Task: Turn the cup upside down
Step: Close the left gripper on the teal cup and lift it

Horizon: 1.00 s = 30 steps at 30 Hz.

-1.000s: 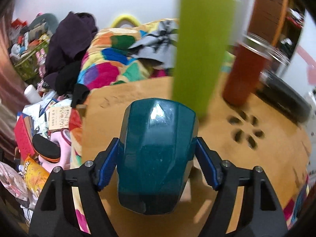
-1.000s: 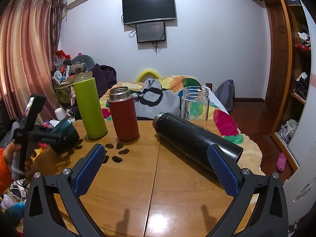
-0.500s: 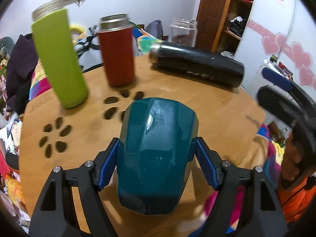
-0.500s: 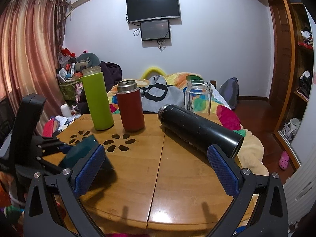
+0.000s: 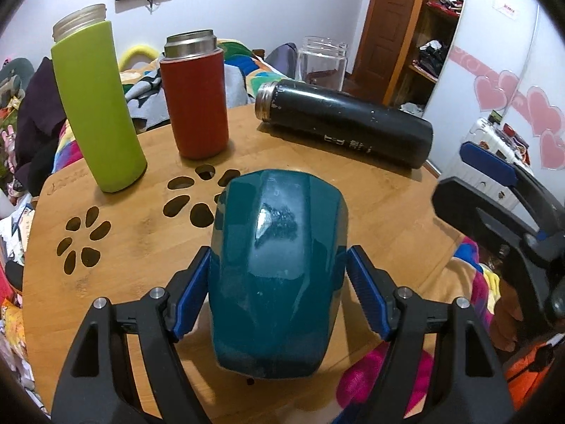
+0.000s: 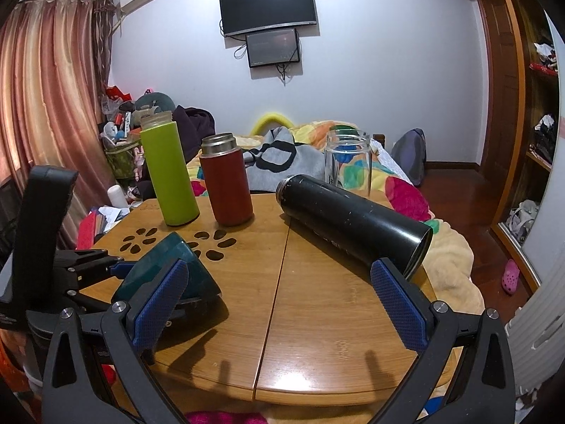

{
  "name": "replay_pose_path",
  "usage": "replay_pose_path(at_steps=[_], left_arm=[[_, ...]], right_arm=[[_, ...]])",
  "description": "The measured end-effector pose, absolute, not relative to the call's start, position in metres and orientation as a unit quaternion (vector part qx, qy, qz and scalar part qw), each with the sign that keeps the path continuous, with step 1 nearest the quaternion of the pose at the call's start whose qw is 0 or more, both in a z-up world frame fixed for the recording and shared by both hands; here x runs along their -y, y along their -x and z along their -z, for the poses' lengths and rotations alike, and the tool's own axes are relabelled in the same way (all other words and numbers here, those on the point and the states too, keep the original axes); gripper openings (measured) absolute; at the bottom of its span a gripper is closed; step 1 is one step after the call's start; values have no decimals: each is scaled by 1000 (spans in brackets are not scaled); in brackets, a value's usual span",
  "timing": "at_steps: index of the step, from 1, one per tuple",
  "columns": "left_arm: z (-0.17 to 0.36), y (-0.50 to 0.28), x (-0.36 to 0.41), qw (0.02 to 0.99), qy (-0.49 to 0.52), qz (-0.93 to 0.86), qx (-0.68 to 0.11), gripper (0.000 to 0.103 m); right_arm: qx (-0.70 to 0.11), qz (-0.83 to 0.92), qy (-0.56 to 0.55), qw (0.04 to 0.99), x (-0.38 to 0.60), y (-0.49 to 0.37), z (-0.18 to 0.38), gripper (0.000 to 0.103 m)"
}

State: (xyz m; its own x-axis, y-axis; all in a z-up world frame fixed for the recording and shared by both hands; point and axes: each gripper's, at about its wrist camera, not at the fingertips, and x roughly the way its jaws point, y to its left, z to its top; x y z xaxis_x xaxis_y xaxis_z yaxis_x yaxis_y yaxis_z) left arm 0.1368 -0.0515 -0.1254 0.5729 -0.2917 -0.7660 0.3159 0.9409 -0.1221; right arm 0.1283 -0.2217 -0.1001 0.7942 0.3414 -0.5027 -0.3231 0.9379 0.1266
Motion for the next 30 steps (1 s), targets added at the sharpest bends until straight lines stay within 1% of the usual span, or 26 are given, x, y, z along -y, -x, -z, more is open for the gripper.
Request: replay_pose_path(at_steps=[4,9,10,12,15,19,24,30], left_arm=[[122,-135,46,884,-1,183,-430,75],[105,-118,37,894,-3,195,-403,76],[99,-111,32,901,-8,190,-391,77],[91,-102,22,911,-9,179,-372,86],[84,-96,1,923,-9,139,-358,88],[97,-104,-24,924,-10,84,-374,88],[126,-109,-28,911,-5,86,-403,88],[134,-101,-23,913,-4,95,-396,88]], right_arm=[[-268,-173,-15,948,220,-128,99,103],[-266,-173,-12,948,220,-128,99,103],[-265,-176,-15,948,220,-128,99,103],[-264,-175,-13,948,219,-128,99,103],[-266,-176,-12,948,217,-129,101,103],[-271,-182,-8,945,211,-129,103,103],[-272,-189,5,944,201,-127,105,103],[-275,-206,8,939,193,-127,108,103]])
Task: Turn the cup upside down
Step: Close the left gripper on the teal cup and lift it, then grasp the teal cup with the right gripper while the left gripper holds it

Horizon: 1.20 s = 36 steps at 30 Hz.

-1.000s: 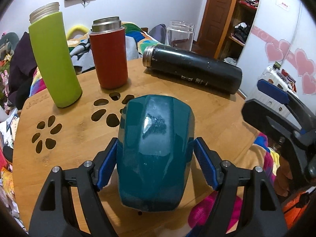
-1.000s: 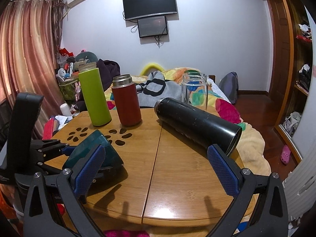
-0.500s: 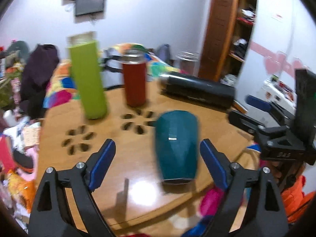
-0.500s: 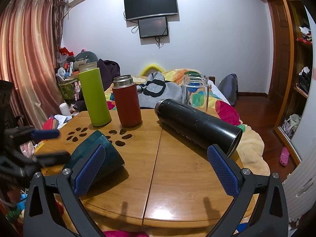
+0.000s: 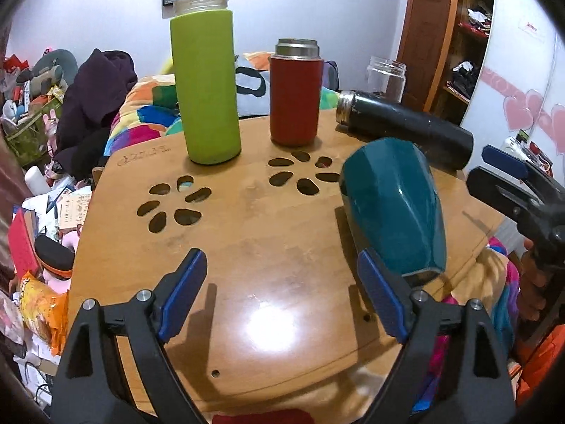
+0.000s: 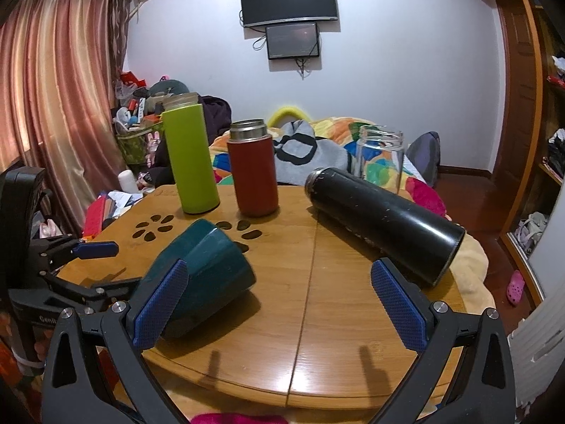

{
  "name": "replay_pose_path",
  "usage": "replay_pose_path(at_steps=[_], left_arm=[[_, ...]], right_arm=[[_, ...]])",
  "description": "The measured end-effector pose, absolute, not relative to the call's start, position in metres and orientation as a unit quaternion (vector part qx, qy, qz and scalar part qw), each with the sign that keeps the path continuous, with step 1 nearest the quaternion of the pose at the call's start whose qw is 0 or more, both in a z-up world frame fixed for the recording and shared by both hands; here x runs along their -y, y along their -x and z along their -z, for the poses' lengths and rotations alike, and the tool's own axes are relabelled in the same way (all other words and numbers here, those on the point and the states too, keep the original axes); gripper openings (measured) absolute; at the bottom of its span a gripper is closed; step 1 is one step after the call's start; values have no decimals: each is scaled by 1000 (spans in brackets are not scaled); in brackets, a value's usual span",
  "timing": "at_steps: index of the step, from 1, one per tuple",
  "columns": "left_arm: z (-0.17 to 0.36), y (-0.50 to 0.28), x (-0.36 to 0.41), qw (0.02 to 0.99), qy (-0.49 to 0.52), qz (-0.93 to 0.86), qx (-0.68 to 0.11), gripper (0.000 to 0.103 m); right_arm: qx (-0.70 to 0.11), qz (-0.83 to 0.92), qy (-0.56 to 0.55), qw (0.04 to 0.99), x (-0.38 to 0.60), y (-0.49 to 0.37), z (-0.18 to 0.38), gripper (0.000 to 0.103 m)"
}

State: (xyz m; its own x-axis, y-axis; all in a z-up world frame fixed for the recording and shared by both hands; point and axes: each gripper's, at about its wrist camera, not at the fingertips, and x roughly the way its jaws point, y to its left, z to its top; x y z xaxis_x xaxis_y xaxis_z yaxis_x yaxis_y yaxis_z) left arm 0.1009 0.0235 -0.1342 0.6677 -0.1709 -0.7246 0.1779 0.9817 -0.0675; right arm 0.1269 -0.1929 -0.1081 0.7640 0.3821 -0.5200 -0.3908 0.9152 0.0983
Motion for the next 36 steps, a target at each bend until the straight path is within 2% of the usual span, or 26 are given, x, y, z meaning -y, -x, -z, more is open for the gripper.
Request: replay_pose_path(at_steps=[19,25,30,34,36], left_arm=[[140,-101,21,904,-14,156,-397,88],[116,-95,0,922,-13,130,-364,88],[92,-101,-8,931,5,130,-341,69],[87,-108,5,928,12,159,-336,49],[87,-108,12,927,11,170,-334,38]], right_arm=[[-274,-244,12,930,192,-123,114,103],[-288,-264,1,921,195,-129,125,103],[-309,-297,-3,903,185,-132,141,102],[-330,-309,12,892,172,-135,153,85],[-340,-312,12,887,170,-137,159,80]])
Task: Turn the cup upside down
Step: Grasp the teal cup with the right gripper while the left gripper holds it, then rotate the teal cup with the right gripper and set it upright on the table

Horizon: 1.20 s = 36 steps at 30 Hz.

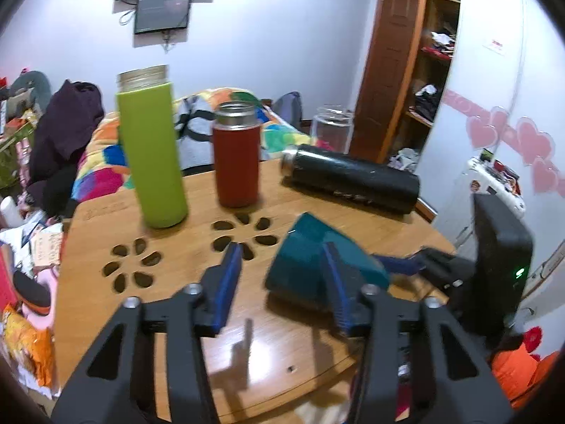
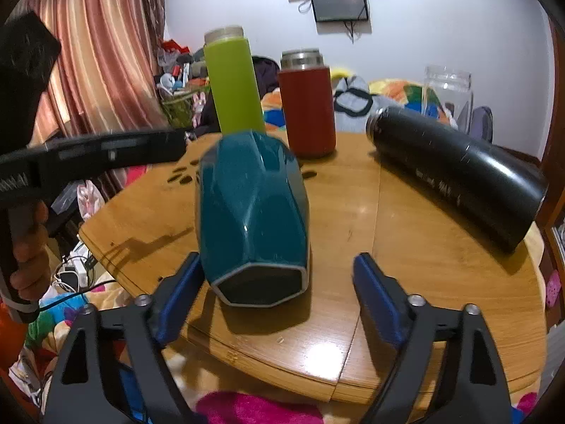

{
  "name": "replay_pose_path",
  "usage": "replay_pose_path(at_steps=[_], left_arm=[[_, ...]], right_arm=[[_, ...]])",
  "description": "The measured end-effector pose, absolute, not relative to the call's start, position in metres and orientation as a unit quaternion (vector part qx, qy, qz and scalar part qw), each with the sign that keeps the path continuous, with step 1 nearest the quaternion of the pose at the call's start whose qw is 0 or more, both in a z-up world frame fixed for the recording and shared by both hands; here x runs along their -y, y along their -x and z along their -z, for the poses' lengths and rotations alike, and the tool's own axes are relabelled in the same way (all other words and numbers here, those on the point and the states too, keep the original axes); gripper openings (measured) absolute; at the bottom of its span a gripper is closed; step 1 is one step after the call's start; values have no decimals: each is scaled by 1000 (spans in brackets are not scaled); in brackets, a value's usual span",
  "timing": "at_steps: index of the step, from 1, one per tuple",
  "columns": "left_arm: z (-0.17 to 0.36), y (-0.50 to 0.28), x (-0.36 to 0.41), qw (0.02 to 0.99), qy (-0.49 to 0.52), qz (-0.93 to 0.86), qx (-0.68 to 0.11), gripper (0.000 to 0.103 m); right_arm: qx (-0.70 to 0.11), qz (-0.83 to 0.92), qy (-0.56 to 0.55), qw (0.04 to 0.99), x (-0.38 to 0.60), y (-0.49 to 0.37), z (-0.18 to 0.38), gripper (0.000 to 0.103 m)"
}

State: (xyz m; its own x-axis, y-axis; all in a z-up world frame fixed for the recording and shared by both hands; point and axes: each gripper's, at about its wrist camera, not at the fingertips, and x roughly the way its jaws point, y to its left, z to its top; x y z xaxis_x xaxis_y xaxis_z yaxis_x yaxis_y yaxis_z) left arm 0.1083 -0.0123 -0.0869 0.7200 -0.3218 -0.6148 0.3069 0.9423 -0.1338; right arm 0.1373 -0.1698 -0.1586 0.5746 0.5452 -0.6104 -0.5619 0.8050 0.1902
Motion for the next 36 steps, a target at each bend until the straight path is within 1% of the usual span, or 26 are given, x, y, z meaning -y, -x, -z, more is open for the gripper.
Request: replay_pose_path(at_steps=[1,2,5,6,7,13,27,36], left_arm=[[87,-110,16,927,11,175,-332,35],[87,-112,19,926,11,179,-331,32],[89,-118,27,924,10,189,-333,20],[90,-120,29,923,10,190,-335,18],[91,-121,30,923,10,190,-335,18],[92,-123,29,924,11,188,-333,18],[87,-120,25,923,24,206,-325,18],[85,-117,20,923,37,208,-320,18]], right_arm=[[-336,-312,14,889,170,-136,158,77],[-336,-317,14,887,169,-135,158,72],[-334,-330,12,883,168,-133,156,60],[-334,-335,11,881,167,-133,156,57],[-333,-340,10,880,167,-133,156,54],[-324,-330,16,886,167,-132,156,54],[-259,-294,73,917,162,-111,139,52],[-244,-297,84,919,156,-107,134,52]])
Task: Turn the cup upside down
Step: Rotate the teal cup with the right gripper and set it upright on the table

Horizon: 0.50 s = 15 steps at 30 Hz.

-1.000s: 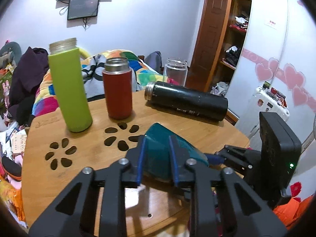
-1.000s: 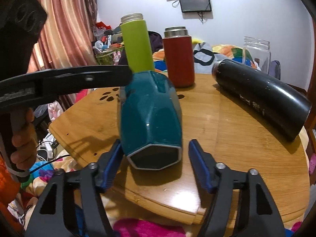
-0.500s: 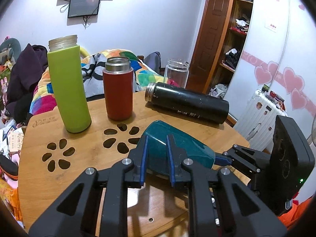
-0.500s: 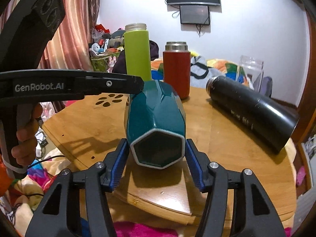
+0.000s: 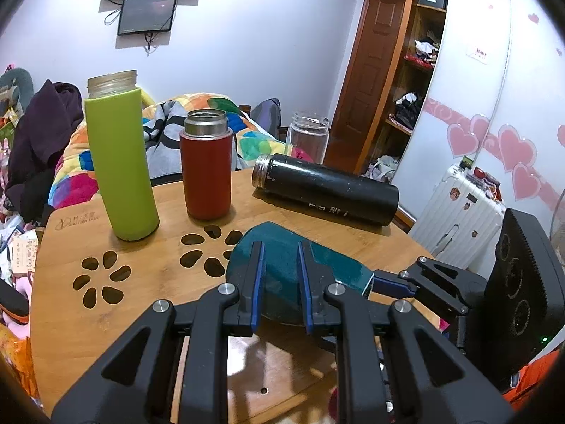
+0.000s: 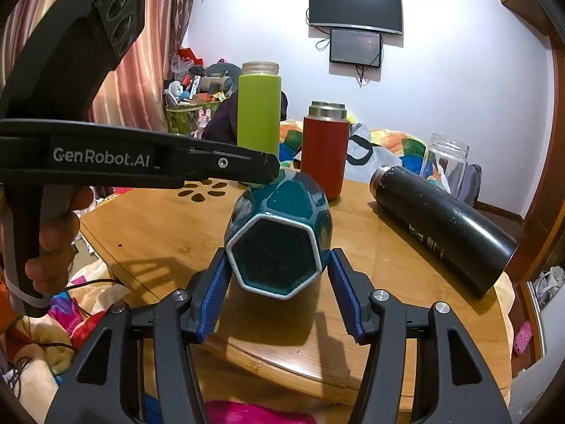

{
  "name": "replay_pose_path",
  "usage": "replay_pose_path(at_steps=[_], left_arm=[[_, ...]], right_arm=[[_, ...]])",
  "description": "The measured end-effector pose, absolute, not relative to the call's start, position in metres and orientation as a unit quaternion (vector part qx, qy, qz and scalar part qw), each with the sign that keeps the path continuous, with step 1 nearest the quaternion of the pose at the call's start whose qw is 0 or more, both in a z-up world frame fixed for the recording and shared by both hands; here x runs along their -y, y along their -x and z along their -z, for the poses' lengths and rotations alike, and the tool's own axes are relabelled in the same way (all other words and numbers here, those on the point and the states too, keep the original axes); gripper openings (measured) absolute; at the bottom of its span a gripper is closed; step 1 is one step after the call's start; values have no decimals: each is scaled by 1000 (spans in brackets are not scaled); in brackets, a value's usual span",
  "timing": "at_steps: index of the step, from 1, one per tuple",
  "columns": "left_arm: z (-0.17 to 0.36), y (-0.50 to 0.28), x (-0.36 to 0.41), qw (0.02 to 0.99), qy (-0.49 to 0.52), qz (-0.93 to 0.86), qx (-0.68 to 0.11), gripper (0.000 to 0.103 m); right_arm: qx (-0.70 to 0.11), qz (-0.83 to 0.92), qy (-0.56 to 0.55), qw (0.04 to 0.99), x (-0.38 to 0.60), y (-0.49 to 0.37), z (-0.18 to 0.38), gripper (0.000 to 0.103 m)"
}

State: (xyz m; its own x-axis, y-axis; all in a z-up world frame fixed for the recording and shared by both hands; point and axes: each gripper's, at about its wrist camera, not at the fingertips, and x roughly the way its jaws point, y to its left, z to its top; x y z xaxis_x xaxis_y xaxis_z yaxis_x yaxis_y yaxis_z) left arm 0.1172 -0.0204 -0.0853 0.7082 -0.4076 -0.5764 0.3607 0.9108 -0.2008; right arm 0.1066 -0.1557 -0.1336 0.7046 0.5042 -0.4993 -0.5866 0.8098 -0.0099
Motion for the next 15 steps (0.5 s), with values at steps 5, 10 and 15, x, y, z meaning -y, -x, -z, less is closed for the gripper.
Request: replay_pose_path(at_steps=[5,10,15], left_arm=[[82,-114,15,925,43,208,-315,18],[81,-115,10,926,50,205,-312,17],[83,-118,3,928,59,198,-311,14]], right_arm=[[-233,-300,84,921,156,-101,129,52],[-226,-307,77,921,156,-100,123,52],[-221,-307,83,922,150,-103,122,52]])
